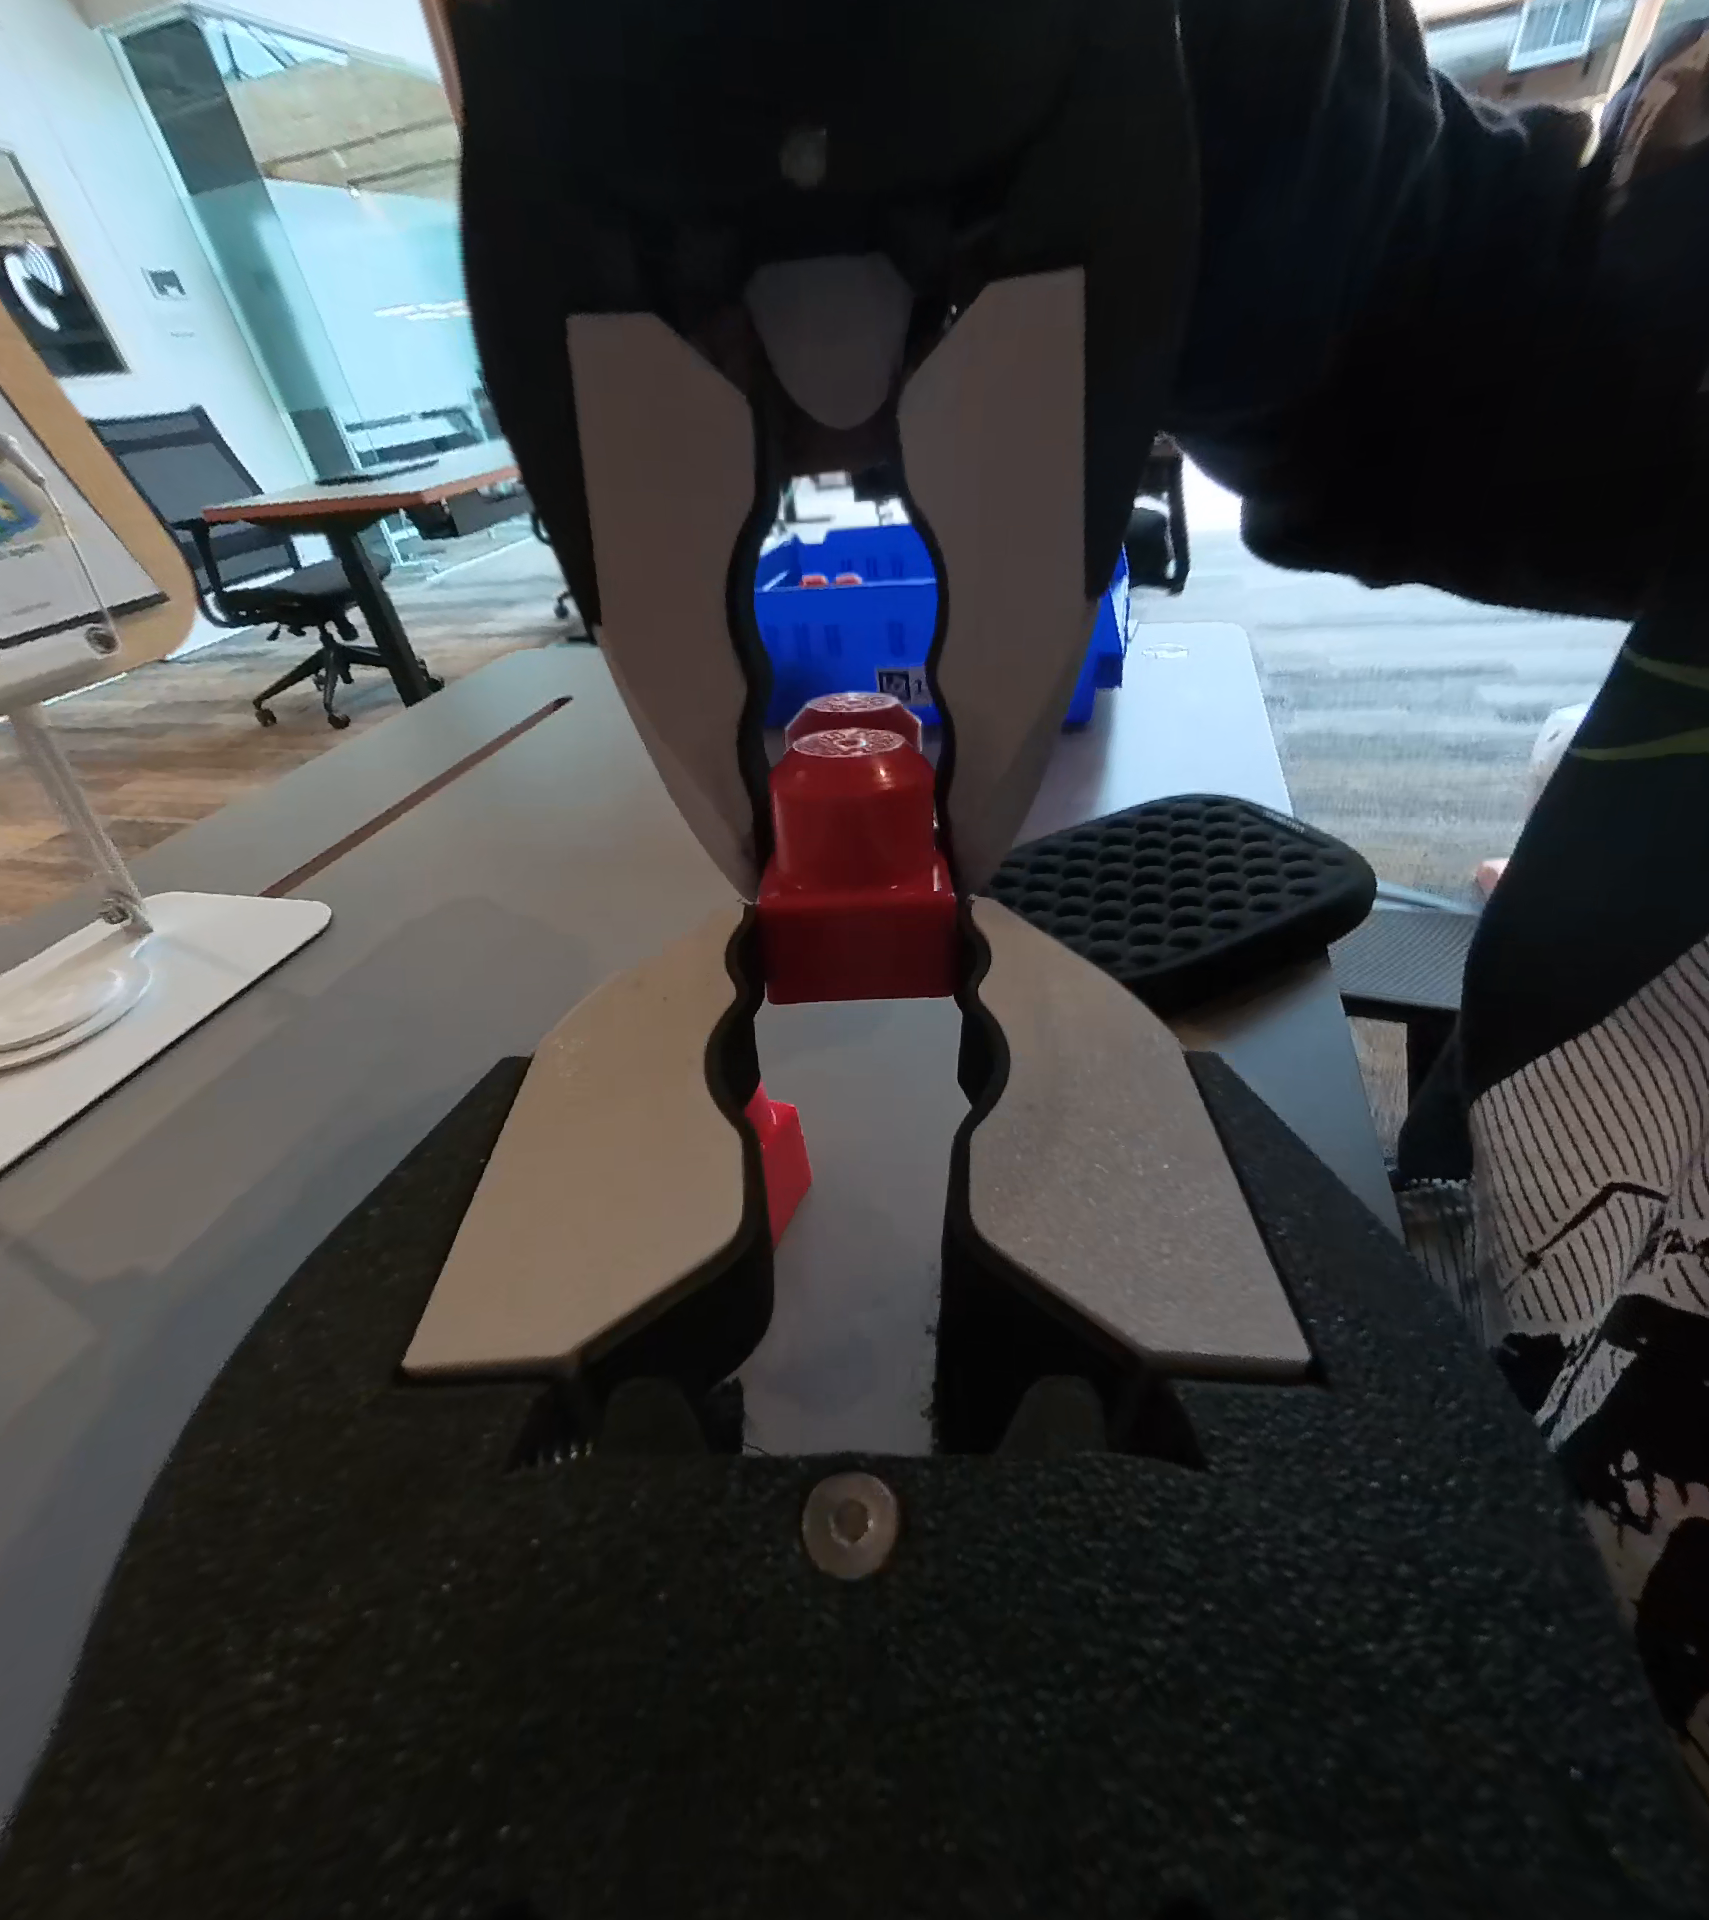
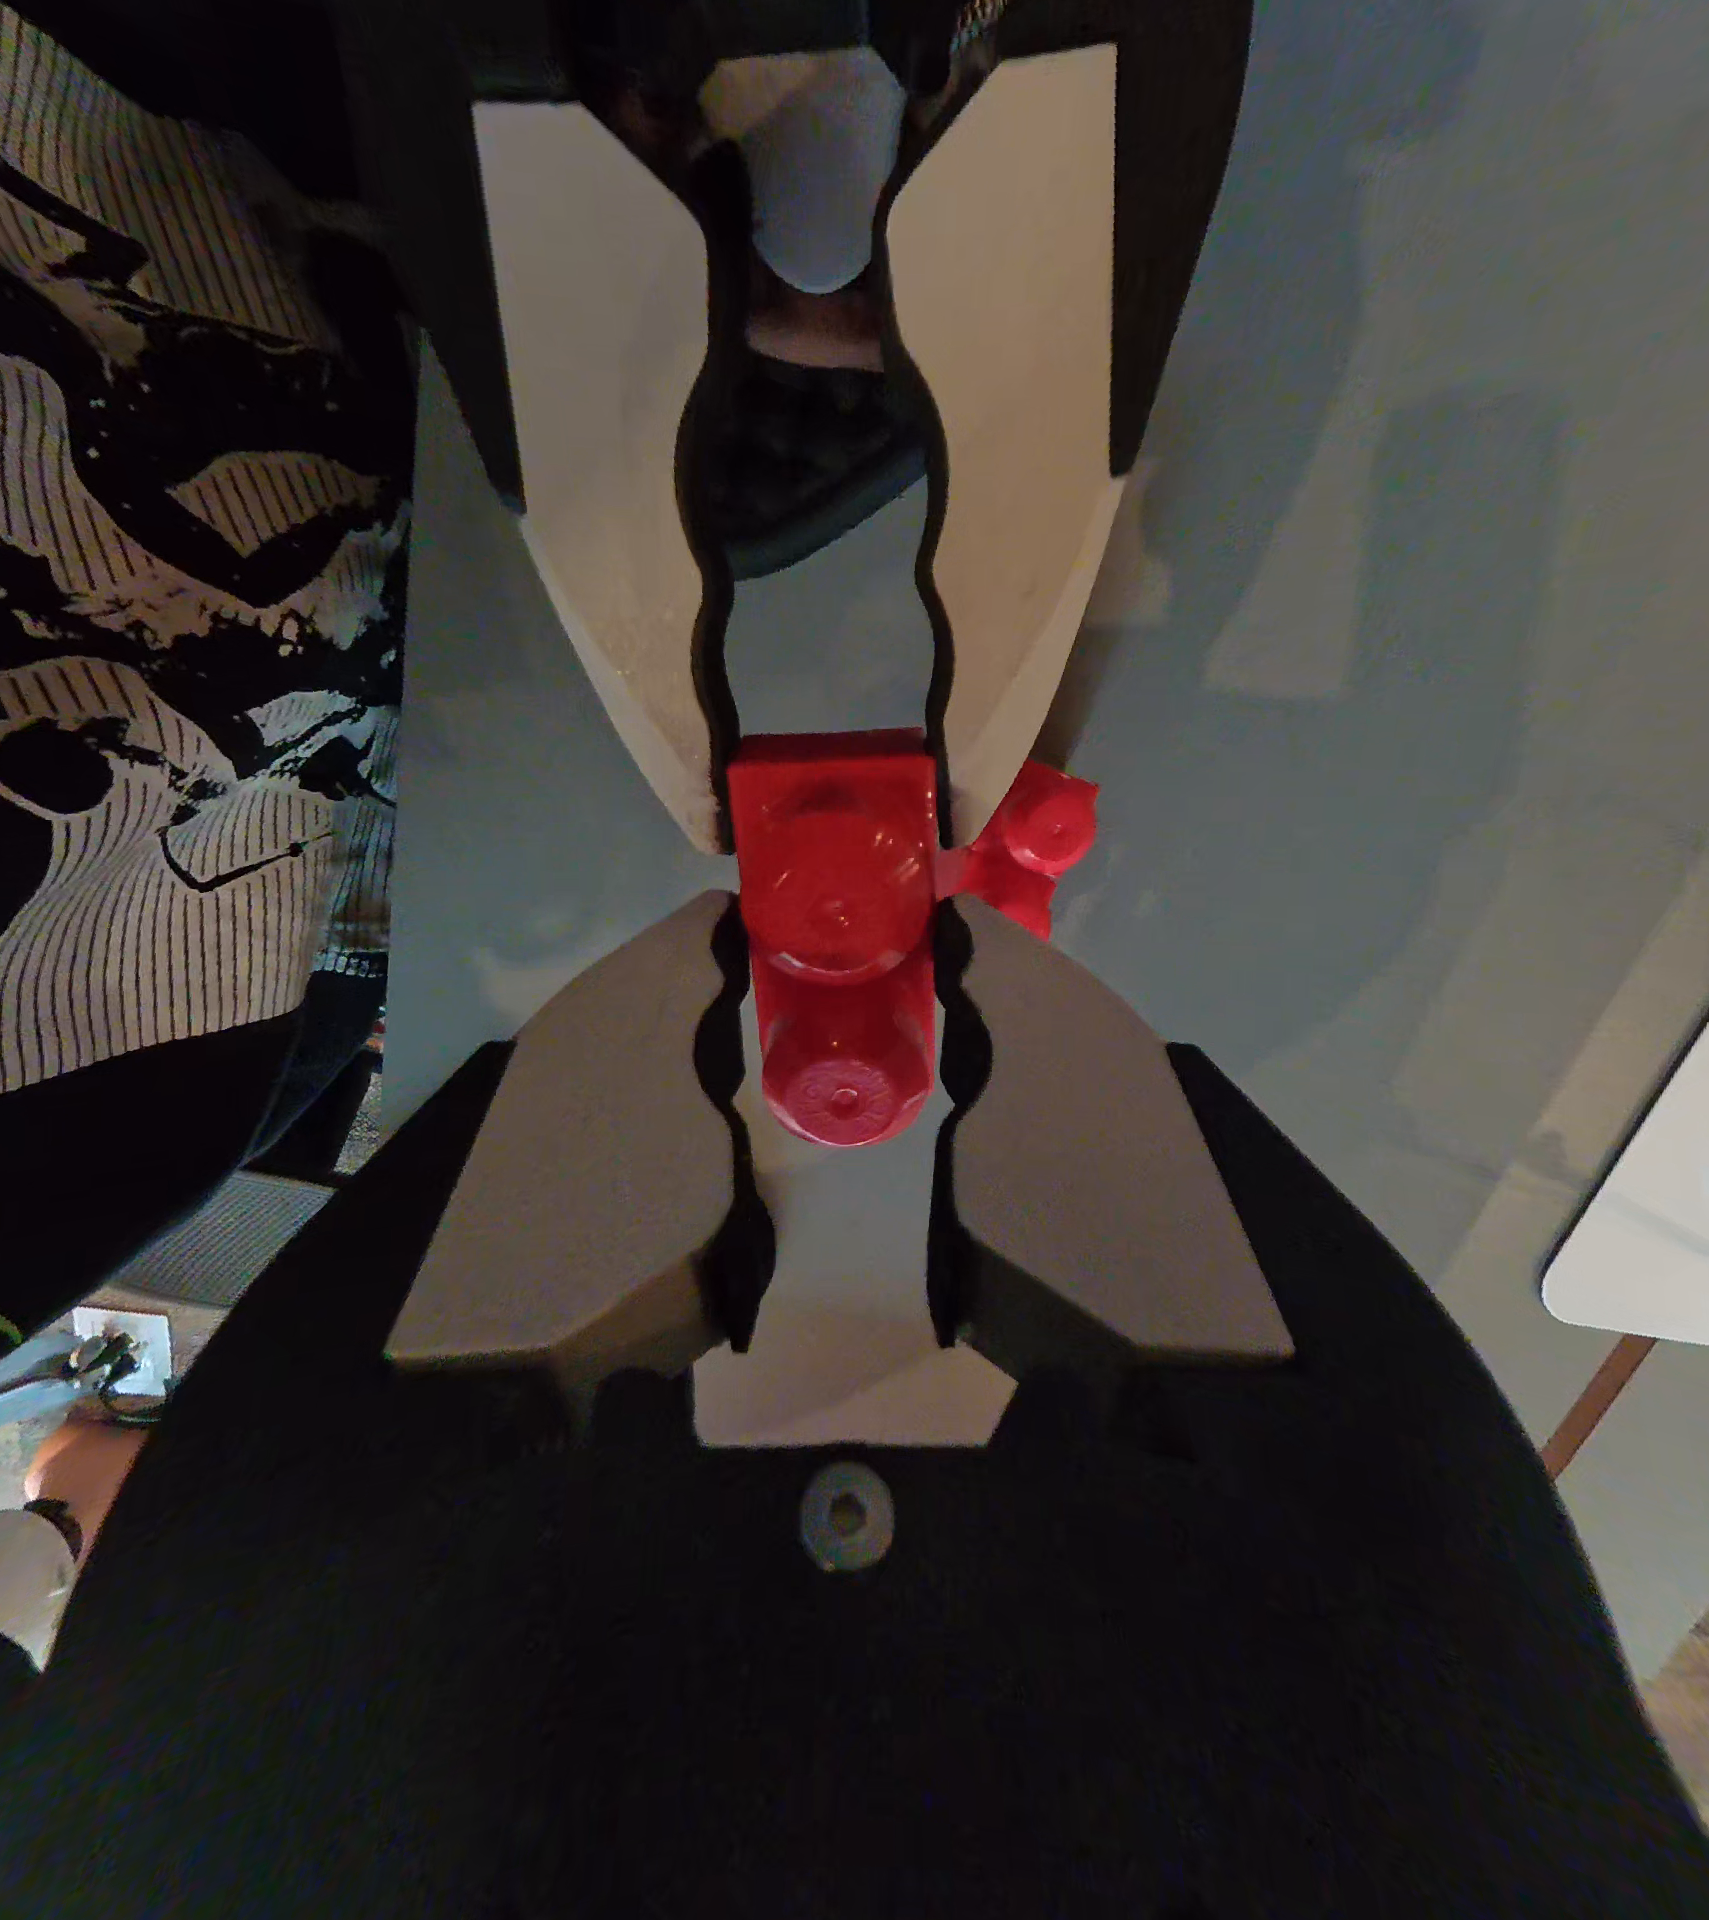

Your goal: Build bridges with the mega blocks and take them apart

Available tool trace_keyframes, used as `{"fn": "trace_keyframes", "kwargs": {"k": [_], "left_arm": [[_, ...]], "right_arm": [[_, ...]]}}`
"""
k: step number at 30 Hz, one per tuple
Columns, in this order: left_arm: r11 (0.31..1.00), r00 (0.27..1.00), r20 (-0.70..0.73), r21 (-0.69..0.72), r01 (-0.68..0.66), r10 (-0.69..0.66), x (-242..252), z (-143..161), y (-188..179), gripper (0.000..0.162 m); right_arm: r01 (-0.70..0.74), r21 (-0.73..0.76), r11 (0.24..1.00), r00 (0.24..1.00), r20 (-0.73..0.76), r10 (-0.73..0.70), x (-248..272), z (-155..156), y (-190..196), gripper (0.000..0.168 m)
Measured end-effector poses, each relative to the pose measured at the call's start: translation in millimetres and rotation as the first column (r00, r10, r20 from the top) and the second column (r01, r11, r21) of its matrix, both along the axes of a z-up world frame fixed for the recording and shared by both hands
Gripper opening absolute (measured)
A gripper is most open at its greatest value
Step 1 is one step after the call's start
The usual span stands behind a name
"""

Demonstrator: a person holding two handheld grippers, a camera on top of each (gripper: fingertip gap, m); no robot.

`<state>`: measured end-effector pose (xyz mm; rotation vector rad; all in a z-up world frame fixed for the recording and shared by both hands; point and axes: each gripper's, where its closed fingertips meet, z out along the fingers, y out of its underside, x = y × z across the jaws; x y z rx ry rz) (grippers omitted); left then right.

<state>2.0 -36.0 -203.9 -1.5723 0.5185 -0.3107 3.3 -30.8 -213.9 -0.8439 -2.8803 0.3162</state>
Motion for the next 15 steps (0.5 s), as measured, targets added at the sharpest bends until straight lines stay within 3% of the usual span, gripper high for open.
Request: {"fn": "trace_keyframes", "kwargs": {"k": [7,8,15], "left_arm": [[0.998,0.998,0.006,-0.018,-0.068,0.068,-14.7,-4.2,1.8,0.035],[0.995,0.995,-0.007,-0.031,-0.099,0.099,-21.8,-7.8,1.2,0.043],[0.933,0.96,-0.103,-0.228,-0.278,0.26,-57.0,-68.6,-20.6,0.049]], "right_arm": [[0.032,0.006,0.999,0.999,-0.01,-0.032,-11.8,-0.2,4.2,0.033],[0.057,0.015,0.998,0.998,-0.011,-0.057,-15.0,-1.0,8.8,0.033],[0.267,0.099,0.959,0.963,0.018,-0.27,-30.9,-32.8,43.4,0.033]]}}
